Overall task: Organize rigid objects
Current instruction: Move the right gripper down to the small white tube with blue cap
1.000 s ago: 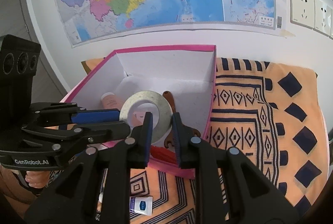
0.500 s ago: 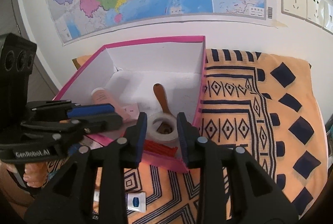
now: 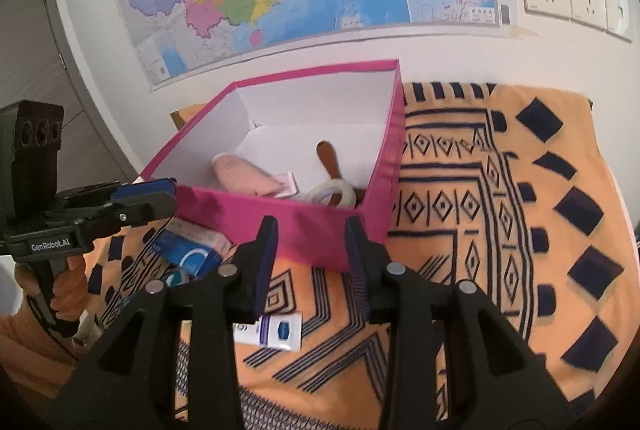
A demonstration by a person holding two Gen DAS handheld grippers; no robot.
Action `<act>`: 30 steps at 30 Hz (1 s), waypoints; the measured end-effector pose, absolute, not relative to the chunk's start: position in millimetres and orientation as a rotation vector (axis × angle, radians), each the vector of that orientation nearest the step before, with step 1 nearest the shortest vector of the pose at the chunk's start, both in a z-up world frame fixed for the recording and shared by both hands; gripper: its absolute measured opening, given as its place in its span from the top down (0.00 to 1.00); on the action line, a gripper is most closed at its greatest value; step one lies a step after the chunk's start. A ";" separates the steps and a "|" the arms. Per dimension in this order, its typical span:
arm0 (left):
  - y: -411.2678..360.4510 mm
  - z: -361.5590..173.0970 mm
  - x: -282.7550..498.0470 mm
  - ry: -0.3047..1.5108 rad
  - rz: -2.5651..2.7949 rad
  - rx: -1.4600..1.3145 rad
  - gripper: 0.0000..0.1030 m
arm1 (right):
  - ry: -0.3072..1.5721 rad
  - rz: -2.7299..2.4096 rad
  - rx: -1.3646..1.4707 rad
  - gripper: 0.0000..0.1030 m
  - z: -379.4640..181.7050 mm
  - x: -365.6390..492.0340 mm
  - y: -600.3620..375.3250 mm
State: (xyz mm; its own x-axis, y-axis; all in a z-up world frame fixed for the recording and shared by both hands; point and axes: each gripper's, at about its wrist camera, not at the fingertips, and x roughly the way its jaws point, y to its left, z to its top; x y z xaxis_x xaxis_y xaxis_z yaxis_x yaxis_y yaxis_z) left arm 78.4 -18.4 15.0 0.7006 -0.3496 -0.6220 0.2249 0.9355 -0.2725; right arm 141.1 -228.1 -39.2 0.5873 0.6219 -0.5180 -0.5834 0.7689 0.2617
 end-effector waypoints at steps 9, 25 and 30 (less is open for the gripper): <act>-21.1 -18.5 47.6 0.798 -0.341 -0.198 0.63 | 0.717 0.729 0.112 0.64 -73.2 130.8 -228.0; -34.2 -50.9 40.0 0.914 -0.365 -0.223 0.63 | 0.844 0.732 0.139 0.64 -122.5 121.0 -218.8; -37.7 -55.1 37.8 0.930 -0.372 -0.222 0.63 | 0.853 0.729 0.146 0.64 -126.7 122.5 -219.2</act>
